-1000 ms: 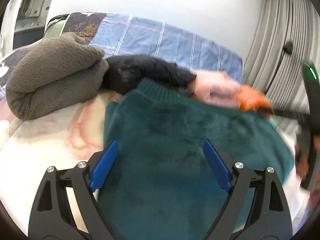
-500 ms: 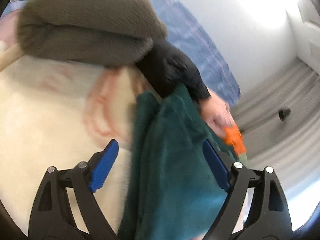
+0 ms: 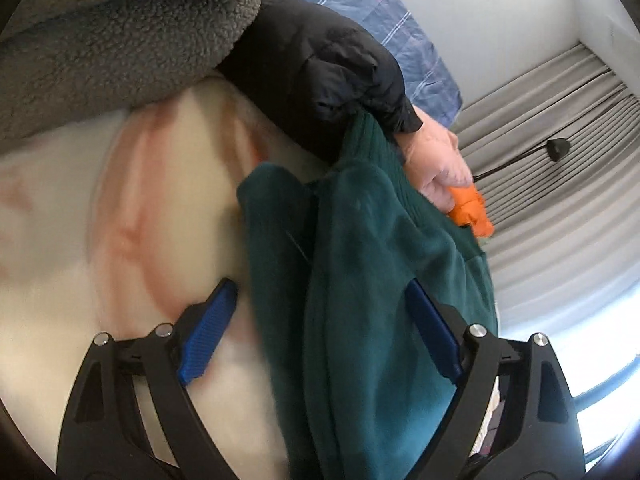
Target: Fold large clothes
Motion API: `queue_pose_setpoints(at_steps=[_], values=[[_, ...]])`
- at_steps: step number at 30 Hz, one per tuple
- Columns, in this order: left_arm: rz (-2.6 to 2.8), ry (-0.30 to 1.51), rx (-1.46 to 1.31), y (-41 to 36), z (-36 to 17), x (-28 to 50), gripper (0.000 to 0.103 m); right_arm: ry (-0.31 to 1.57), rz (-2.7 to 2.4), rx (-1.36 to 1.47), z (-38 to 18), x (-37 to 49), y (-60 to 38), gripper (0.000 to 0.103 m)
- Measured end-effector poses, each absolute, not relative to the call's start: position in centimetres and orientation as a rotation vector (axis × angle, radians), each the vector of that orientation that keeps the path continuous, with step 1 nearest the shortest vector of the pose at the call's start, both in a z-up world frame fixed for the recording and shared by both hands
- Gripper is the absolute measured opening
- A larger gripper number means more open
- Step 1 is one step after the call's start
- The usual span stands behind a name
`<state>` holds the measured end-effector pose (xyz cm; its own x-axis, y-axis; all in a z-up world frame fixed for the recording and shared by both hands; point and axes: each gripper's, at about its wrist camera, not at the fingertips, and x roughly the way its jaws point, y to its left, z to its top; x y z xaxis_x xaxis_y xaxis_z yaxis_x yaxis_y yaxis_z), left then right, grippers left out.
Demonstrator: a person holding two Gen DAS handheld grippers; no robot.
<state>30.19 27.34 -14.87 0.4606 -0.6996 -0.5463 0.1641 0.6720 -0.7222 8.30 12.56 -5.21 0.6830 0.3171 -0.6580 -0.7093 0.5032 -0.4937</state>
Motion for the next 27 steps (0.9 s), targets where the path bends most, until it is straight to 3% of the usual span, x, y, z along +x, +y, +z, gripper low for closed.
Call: queue_pose_setpoints(at_steps=[1, 4, 5, 6, 9, 19, 27], values=[[-0.587, 0.95, -0.644, 27.4, -14.8, 30.4, 0.085, 0.532, 0.652, -0.827, -5.6, 8.5, 13.1, 0.09], [-0.561, 0.945, -0.637, 27.8, -15.0, 31.0, 0.065, 0.524, 0.628, -0.792, -5.6, 9.1, 13.9, 0.065], [-0.556, 0.942, -0.656, 27.9, -15.2, 31.2, 0.05, 0.523, 0.618, -0.777, -5.6, 9.2, 14.1, 0.052], [-0.571, 0.936, -0.688, 28.1, -15.3, 31.2, 0.042, 0.517, 0.611, -0.758, -5.3, 9.2, 14.2, 0.042], [-0.535, 0.923, -0.641, 27.4, -14.0, 30.9, 0.033, 0.506, 0.61, -0.658, -3.5, 8.8, 13.3, 0.023], [-0.521, 0.825, -0.495, 22.8, -2.6, 29.6, 0.029, 0.472, 0.621, -0.135, 6.3, 10.2, 3.1, 0.019], [-0.578, 0.725, -0.305, 9.8, 7.9, 29.2, 0.029, 0.365, 0.575, 0.18, 11.6, 9.7, -9.2, 0.018]])
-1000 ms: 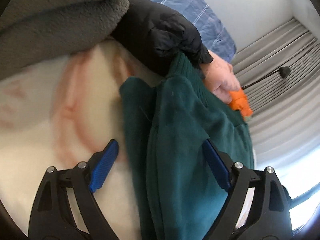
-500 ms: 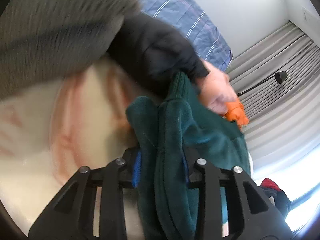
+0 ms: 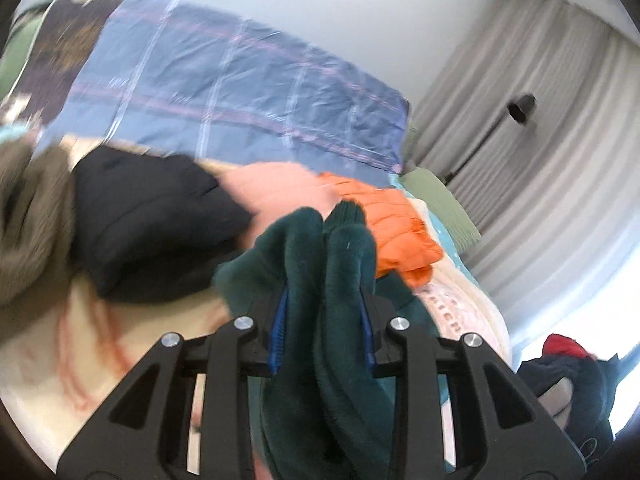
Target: Fold large clothes
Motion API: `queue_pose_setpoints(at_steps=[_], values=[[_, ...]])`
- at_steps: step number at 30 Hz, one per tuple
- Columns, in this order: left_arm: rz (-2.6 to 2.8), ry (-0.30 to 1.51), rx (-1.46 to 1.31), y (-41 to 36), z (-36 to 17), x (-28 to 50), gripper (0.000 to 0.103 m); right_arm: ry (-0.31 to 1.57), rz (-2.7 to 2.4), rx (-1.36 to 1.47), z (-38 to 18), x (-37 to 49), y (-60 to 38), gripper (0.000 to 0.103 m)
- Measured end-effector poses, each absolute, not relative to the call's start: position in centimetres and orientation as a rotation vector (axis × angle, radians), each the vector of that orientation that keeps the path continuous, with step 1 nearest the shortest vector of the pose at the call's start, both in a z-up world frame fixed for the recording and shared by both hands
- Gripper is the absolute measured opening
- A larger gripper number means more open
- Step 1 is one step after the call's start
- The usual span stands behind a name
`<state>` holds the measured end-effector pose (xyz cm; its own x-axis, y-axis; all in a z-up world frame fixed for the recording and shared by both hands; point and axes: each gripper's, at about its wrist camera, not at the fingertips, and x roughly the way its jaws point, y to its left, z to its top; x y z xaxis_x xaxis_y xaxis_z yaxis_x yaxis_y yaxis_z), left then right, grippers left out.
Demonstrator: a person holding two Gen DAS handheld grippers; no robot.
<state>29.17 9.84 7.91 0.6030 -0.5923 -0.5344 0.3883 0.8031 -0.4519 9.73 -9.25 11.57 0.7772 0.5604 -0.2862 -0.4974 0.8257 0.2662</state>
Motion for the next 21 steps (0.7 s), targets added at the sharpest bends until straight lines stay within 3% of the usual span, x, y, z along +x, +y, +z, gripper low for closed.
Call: queue_pose_setpoints(at_steps=[8, 11, 16, 21], values=[[-0.595, 0.73, -0.076, -8.7, 10.2, 31.3, 0.03, 0.345, 0.434, 0.515, 10.4, 10.2, -25.6, 0.017], [-0.664, 0.814, -0.053, -14.8, 7.2, 32.6, 0.004, 0.399, 0.371, 0.63, 7.3, 9.9, -30.9, 0.017], [-0.775, 0.929, 0.057, -23.0, 1.7, 32.4, 0.005, 0.54, 0.33, 0.866, -0.6, 9.2, -37.0, 0.017], [-0.849, 0.97, 0.167, -26.9, -2.5, 30.8, 0.015, 0.608, 0.355, 0.987, -4.5, 8.5, -38.0, 0.019]])
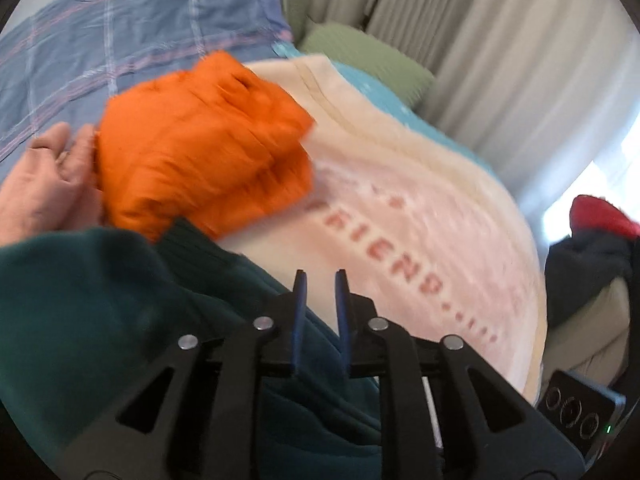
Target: Fold large clothes
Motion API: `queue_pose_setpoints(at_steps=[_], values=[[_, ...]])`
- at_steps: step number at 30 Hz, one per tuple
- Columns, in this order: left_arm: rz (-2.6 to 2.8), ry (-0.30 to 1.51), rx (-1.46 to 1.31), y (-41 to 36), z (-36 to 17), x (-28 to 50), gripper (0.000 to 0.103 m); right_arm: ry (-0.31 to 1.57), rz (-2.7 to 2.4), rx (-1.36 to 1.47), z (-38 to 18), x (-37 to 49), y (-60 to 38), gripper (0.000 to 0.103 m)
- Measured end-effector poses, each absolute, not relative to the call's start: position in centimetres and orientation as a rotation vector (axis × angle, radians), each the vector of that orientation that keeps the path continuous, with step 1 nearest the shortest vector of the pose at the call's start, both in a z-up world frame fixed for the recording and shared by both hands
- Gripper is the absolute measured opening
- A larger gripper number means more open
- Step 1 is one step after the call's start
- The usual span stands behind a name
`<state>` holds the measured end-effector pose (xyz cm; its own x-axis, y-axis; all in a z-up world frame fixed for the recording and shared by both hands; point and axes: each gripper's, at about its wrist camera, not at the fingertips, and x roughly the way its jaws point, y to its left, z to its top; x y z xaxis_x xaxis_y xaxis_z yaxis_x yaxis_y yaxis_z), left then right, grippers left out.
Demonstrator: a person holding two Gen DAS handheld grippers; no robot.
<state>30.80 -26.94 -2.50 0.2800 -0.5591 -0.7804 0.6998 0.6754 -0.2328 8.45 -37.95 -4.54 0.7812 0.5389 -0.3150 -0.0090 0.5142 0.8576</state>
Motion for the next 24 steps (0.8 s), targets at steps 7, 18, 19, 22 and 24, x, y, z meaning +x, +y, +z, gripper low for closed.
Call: queue_pose_setpoints(at_steps=[7, 18, 19, 22, 24], values=[[-0.902, 0.971, 0.02, -24.9, -2.5, 32.2, 0.023, 0.621, 0.392, 1.061, -4.3, 10.3, -38.5, 0.072], [-0.831, 0.768, 0.137, -21.7, 3.9, 30.0, 0.042, 0.569, 0.259, 0.833, -0.9, 11.9, -37.7, 0.031], [-0.798, 0.718, 0.171, -20.8, 5.1, 29.5, 0.045, 0.537, 0.25, 0.807, 0.1, 11.4, -37.9, 0.031], [-0.708, 0.65, 0.197, -17.1, 7.7, 29.1, 0.045, 0.479, 0.202, 0.734, 2.2, 10.4, -38.5, 0.03], [-0.675, 0.625, 0.205, -15.0, 8.2, 28.9, 0.039, 0.476, 0.15, 0.699, 2.3, 9.8, -38.9, 0.03]])
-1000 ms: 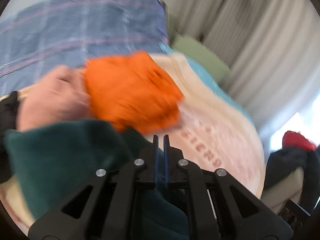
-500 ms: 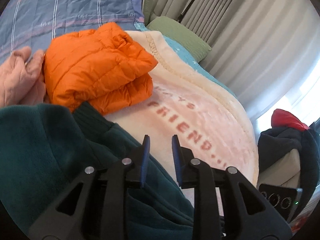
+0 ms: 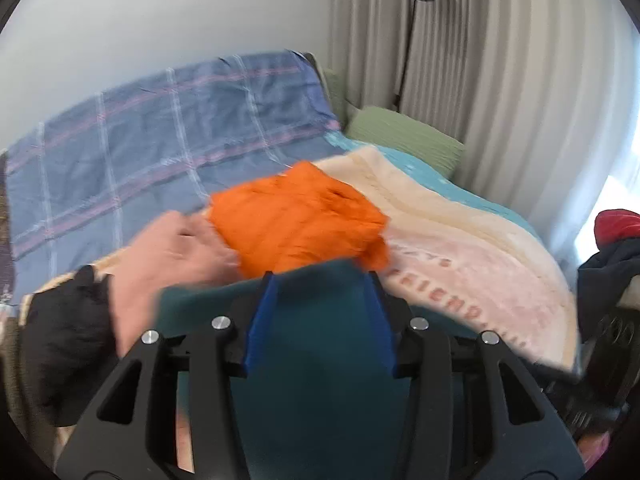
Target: Fold large clothes
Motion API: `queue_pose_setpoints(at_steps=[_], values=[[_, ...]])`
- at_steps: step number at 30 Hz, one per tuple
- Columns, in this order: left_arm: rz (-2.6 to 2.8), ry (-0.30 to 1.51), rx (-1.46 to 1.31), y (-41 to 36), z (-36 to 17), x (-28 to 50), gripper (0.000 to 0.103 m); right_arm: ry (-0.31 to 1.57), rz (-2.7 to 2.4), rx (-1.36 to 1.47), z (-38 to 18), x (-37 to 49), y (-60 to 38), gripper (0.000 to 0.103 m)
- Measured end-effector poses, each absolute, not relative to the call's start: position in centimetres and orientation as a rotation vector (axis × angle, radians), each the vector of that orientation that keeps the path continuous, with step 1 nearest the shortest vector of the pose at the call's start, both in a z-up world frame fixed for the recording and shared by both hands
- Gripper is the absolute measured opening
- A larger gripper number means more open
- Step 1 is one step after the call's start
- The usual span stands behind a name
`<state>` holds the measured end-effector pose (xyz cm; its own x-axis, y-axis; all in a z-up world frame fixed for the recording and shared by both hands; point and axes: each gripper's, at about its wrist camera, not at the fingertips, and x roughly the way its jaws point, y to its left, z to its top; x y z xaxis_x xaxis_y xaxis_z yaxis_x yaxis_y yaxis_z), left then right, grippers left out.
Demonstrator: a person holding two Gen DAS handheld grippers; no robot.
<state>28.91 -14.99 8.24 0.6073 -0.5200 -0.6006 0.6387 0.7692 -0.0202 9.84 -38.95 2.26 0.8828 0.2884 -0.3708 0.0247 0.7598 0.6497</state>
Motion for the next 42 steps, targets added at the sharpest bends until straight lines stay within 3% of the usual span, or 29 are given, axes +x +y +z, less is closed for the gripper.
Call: queue_pose_setpoints(at_steps=[3, 6, 9, 14, 18, 26, 30, 31, 33, 42], values=[[-0.676, 0.693, 0.257, -14.4, 5.9, 29.2, 0.019, 0.577, 0.107, 0.765, -1.3, 10.3, -40.3, 0.031], [-0.669, 0.728, 0.364, -16.2, 1.0, 29.3, 0.018, 0.699, 0.118, 0.814, -5.8, 10.5, -39.8, 0.032], [-0.579, 0.676, 0.583, -18.7, -3.1, 28.6, 0.015, 0.732, 0.128, 0.75, -6.7, 10.2, -38.4, 0.033], [-0.532, 0.695, 0.649, -20.2, -4.3, 29.3, 0.015, 0.75, 0.141, 0.761, -6.8, 10.7, -39.0, 0.037], [-0.534, 0.697, 0.636, -19.4, -4.3, 29.5, 0.015, 0.742, 0.135, 0.771, -5.3, 9.9, -40.4, 0.051], [-0.531, 0.689, 0.641, -19.5, -4.6, 29.3, 0.015, 0.537, 0.187, 0.572, 2.9, 9.8, -38.8, 0.051], [-0.537, 0.678, 0.618, -19.0, -4.5, 29.3, 0.015, 0.725, 0.164, 0.54, -1.8, 14.0, -36.5, 0.05], [-0.54, 0.674, 0.61, -18.8, -4.6, 29.2, 0.015, 0.736, 0.15, 0.53, -4.2, 14.9, -35.9, 0.054], [-0.534, 0.657, 0.628, -18.7, -5.2, 29.2, 0.015, 0.667, 0.118, 0.392, -4.7, 14.3, -34.5, 0.055], [-0.516, 0.588, 0.587, -18.5, -4.1, 28.1, 0.017, 0.645, 0.157, 0.445, -5.0, 14.0, -35.6, 0.056]])
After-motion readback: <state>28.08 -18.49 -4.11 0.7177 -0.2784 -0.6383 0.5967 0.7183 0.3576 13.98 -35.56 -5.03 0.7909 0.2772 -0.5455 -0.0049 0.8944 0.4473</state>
